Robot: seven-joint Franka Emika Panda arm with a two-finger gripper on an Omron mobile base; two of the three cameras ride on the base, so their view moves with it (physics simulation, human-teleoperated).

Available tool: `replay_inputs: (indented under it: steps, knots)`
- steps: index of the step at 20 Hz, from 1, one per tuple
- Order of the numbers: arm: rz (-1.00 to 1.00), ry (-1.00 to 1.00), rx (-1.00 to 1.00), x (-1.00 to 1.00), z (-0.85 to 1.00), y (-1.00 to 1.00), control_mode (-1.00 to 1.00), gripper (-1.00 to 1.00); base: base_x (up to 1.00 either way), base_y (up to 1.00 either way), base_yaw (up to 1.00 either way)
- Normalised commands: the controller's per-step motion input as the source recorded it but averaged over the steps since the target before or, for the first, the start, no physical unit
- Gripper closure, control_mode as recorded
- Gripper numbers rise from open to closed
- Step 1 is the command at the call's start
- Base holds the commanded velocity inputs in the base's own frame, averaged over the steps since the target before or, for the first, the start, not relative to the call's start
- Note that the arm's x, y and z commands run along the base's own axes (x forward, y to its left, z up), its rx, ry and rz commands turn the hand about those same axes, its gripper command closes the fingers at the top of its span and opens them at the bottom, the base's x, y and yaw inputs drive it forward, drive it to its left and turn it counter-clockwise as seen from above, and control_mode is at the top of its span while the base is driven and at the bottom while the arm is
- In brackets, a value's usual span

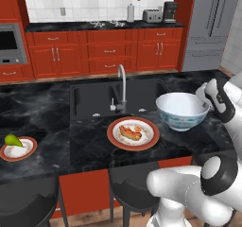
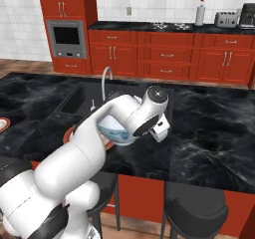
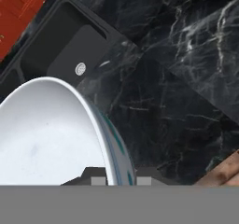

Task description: Take the smaller bowl and place it next to the appetizer plate on the dining counter , and place the larger bowl next to the plate with cooked food.

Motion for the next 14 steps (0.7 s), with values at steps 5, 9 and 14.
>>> replay_inputs:
  steps: [5,9,14]
  knots:
    - [0.00,-0.14,-0.04,0.24,-0.10,-0.11,-1.00,1.00,0.00,0.00,0.00]
    - [0.00,-0.11,-0.04,0.03,-0.03,-0.07,-1.00,1.00,0.00,0.00,0.00]
    - [0.00,0.00,-0.01,0.18,-0.13,0.00,-1.00,1.00,0.00,0.00,0.00]
